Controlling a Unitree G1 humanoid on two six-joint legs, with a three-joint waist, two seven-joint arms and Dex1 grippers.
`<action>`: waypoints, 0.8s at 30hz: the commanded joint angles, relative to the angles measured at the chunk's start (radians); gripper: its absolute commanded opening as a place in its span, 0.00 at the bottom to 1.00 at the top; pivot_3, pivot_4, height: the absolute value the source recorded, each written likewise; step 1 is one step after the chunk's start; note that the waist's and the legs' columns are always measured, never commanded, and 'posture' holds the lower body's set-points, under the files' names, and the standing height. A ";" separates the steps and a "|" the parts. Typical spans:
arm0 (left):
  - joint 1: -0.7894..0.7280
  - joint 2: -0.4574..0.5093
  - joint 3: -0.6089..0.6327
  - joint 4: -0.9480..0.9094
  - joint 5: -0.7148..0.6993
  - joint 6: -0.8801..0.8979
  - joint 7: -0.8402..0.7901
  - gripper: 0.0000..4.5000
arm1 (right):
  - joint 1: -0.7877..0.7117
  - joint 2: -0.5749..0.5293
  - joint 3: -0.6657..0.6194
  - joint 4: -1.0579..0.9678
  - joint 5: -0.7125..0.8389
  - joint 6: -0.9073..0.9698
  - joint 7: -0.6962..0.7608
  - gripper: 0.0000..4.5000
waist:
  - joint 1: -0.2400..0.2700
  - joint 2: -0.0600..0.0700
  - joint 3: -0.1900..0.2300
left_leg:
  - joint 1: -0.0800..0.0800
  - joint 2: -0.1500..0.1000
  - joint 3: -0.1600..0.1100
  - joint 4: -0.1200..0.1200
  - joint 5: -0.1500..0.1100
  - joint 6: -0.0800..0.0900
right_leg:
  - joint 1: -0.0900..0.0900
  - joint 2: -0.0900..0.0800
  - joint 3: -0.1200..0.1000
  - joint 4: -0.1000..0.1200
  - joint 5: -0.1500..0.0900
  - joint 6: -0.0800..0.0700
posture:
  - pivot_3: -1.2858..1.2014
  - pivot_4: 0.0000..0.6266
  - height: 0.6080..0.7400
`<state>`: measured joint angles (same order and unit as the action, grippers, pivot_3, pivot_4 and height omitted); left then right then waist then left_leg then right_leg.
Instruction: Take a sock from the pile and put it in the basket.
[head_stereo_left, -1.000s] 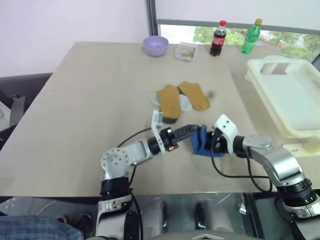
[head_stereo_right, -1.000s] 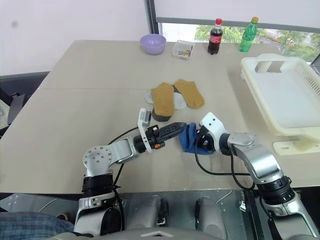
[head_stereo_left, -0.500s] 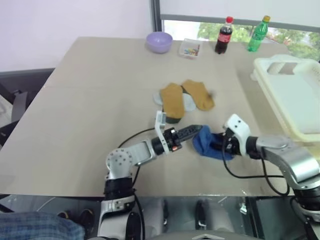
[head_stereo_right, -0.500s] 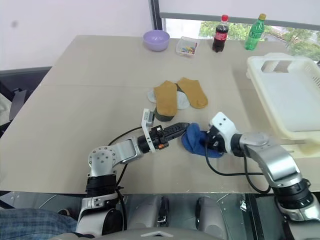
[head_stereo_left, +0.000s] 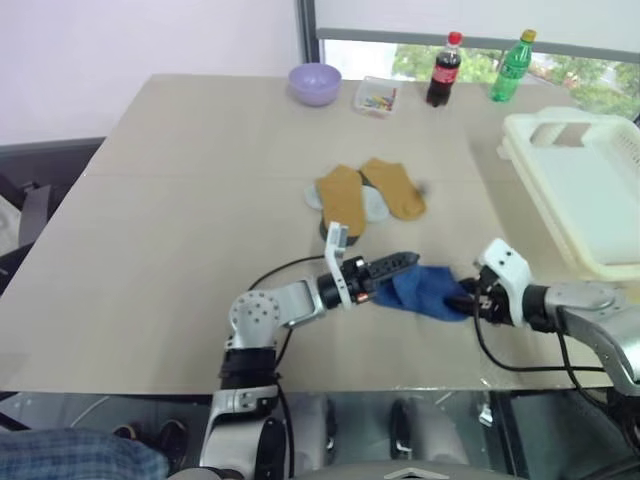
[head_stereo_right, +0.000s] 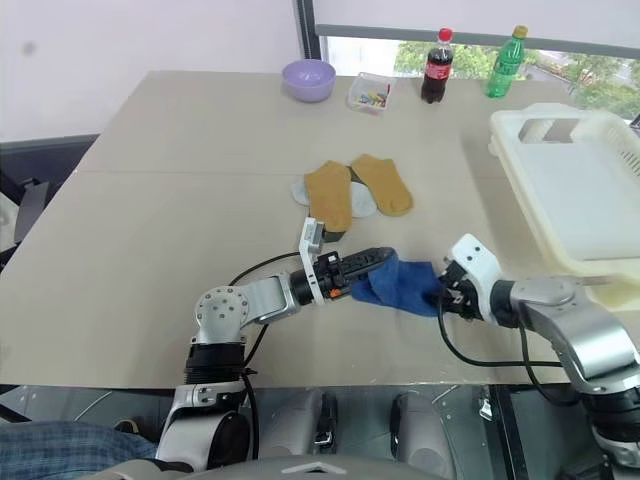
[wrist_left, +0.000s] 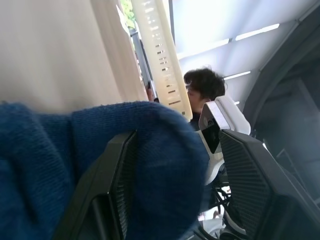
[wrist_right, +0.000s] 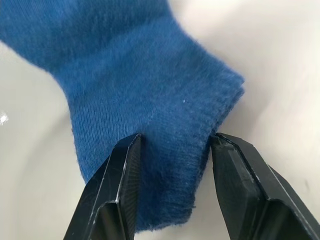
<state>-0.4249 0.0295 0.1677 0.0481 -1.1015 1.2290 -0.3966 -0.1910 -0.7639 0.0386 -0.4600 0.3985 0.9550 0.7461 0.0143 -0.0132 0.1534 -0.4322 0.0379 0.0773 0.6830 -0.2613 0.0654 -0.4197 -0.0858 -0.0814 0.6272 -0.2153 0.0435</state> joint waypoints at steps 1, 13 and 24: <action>0.013 0.038 0.029 -0.046 -0.019 -0.005 -0.013 0.61 | -0.006 0.005 -0.038 -0.029 -0.015 -0.165 0.025 0.50 | 0.000 0.000 0.000 | 0.000 0.000 0.000 0.000 0.000 0.000 | 0.000 0.000 0.000 0.000 0.000 0.000 | 0.52 0.24 0.95; 0.053 0.089 0.012 -0.081 -0.007 -0.011 -0.018 0.61 | -0.066 0.023 0.162 0.251 -0.156 -0.508 0.191 0.50 | 0.000 0.000 0.001 | 0.001 -0.001 0.000 0.002 0.002 -0.003 | 0.003 0.000 0.000 0.000 0.000 0.001 | 0.52 0.24 0.95; 0.142 0.215 0.051 -0.134 -0.014 0.016 -0.017 0.61 | -0.087 0.026 0.206 0.352 -0.212 -0.545 0.231 0.50 | 0.000 0.001 0.000 | 0.006 0.001 -0.001 0.002 0.003 -0.005 | 0.007 0.000 -0.001 0.001 -0.001 -0.001 | 0.52 0.24 0.95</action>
<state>-0.2842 0.2347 0.2175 -0.0551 -1.1194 1.2484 -0.3987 -0.2899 -0.7340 0.2226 -0.1377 0.2244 0.4006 0.9764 0.0147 -0.0127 0.1537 -0.4258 0.0385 0.0765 0.6853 -0.2581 0.0601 -0.4128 -0.0861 -0.0820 0.6282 -0.2172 0.0408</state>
